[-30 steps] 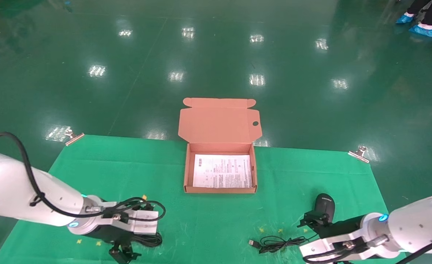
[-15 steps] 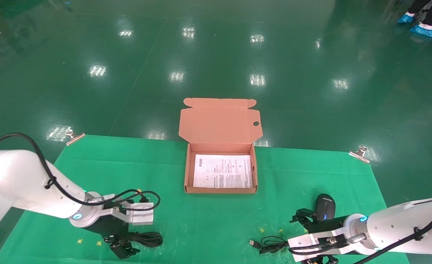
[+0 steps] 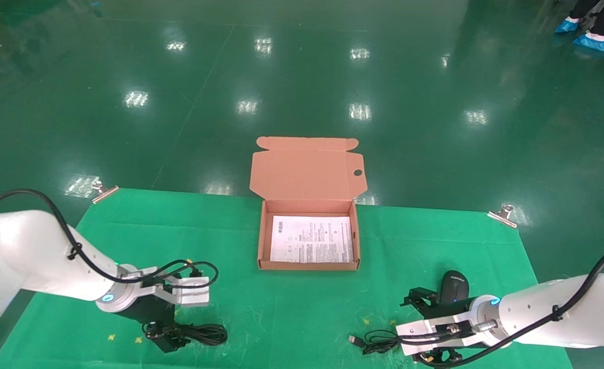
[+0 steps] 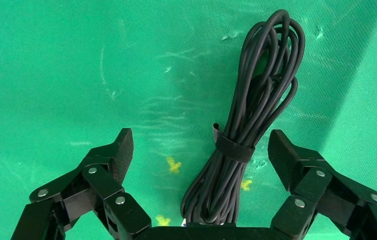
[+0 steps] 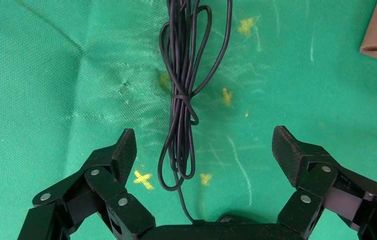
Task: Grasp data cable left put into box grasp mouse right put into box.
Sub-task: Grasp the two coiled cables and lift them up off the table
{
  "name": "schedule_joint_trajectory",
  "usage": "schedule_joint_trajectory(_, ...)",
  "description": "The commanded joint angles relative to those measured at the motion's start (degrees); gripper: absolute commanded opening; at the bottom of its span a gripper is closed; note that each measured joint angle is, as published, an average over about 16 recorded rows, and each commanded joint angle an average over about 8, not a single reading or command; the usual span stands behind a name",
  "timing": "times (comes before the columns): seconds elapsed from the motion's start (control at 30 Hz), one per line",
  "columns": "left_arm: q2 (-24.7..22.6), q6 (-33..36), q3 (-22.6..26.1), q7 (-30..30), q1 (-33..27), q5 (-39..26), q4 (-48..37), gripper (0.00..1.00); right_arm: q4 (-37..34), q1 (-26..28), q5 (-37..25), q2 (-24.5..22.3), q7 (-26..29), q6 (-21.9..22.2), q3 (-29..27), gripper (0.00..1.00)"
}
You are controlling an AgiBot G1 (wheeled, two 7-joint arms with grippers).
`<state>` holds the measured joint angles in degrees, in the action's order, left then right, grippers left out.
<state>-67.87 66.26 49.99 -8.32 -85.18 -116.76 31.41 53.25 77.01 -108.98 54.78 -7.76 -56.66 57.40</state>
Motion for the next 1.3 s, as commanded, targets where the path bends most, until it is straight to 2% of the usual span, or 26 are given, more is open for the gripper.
schedule_joint_trajectory(0.03, -0.2, -0.7, 0.0, 0.4, -0.1, -0.1, -0.9, 0.0, -1.0, 0.0, 0.2, 0.3, -0.6, 0.3, -0.1, 0.0)
schedule_joint_trajectory(1.3, 0.1, 0.2, 0.1, -0.1, 0.0, -0.2, 0.4, 0.0, 0.3, 0.1, 0.1, -0.1, 0.1, -0.2, -0.1, 0.0)
